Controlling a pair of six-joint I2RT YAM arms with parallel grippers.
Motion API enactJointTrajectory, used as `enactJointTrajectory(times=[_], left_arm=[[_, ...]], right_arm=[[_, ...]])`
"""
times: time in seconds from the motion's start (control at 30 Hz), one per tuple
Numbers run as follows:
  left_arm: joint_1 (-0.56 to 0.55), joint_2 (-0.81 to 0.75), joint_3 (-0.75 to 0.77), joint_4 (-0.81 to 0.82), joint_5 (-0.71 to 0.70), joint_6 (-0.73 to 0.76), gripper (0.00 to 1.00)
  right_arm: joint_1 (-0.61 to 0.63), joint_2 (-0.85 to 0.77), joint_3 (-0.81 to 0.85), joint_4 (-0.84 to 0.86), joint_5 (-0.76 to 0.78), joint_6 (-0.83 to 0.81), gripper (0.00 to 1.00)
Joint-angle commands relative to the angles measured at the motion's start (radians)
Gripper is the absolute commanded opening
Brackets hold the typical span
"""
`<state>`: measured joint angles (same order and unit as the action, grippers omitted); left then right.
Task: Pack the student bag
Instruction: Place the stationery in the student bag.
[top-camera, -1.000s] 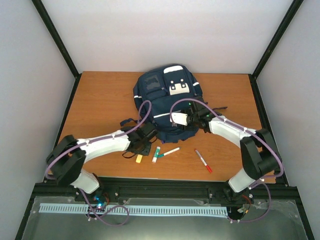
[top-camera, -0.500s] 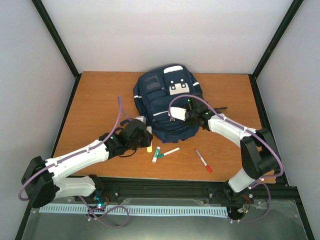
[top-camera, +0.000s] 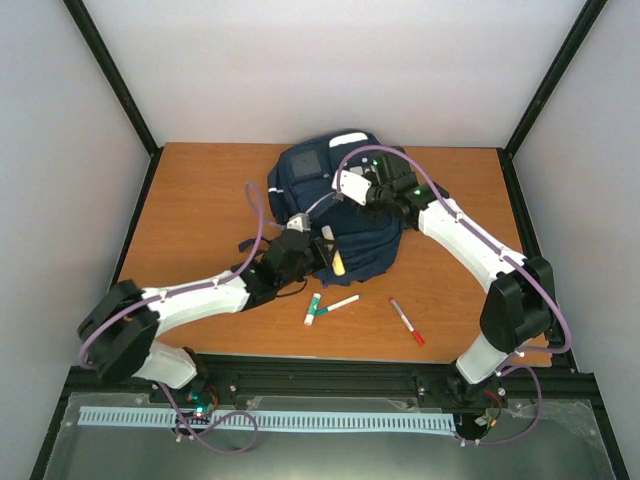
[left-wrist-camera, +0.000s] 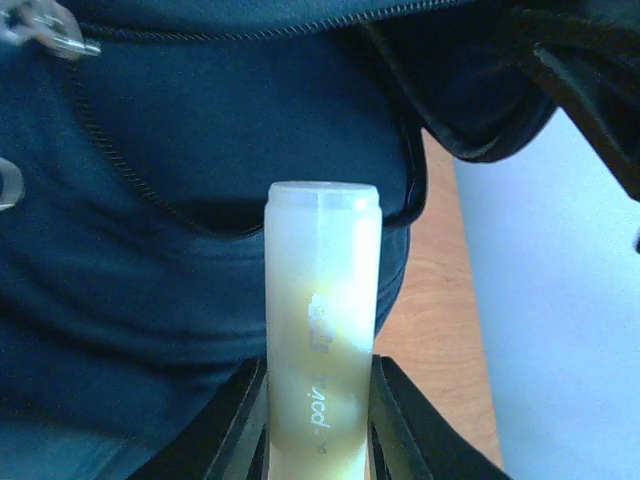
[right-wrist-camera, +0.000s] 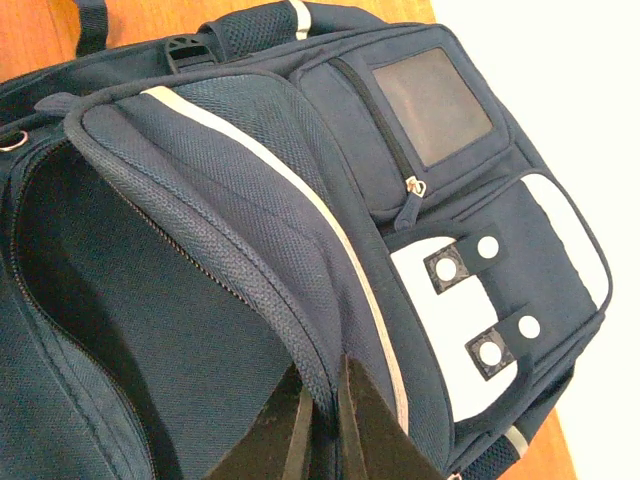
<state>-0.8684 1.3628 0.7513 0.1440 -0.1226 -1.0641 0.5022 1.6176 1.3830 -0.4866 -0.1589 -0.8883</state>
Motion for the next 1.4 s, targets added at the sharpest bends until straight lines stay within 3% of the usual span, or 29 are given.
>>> enactJointTrajectory(times=[0.0,0.17,0.53,0.7,0.9,1.0,1.13,1.37], left_arm=[[-0.007,0.110,0.115,0.192,-0.002,-0.075,0.01],[-0.007,0.197,0.188,0.221,-0.031,-0.146,0.01],[-0.006,0.299,0.262,0.192,-0.266,-0.359,0.01],[0.008,0.382,0.264,0.327,-0.359,-0.488,0.01],[0.022,0.489,0.342,0.407,-0.408,-0.525,0.01],[0.026,0.511,0.374,0.410,-0.402,-0.502,0.17],[0.027,0.499,0.358,0.424,-0.400,-0.489,0.48],[0.026,0.423,0.322,0.388,-0.290,-0.408,0.59]], right_arm=[[0.014,0.006,0.119,-0.047,-0.042,0.117,0.03],[0.015,0.021,0.163,-0.082,-0.045,0.148,0.03],[0.014,0.027,0.194,-0.107,-0.098,0.227,0.03],[0.015,0.027,0.176,-0.083,-0.077,0.254,0.03],[0.014,0.032,0.152,-0.056,-0.071,0.284,0.03],[0.015,0.037,0.151,-0.047,-0.045,0.277,0.03],[0.015,0.045,0.150,-0.042,-0.038,0.278,0.03],[0.014,0.079,0.149,-0.032,-0.015,0.311,0.03]])
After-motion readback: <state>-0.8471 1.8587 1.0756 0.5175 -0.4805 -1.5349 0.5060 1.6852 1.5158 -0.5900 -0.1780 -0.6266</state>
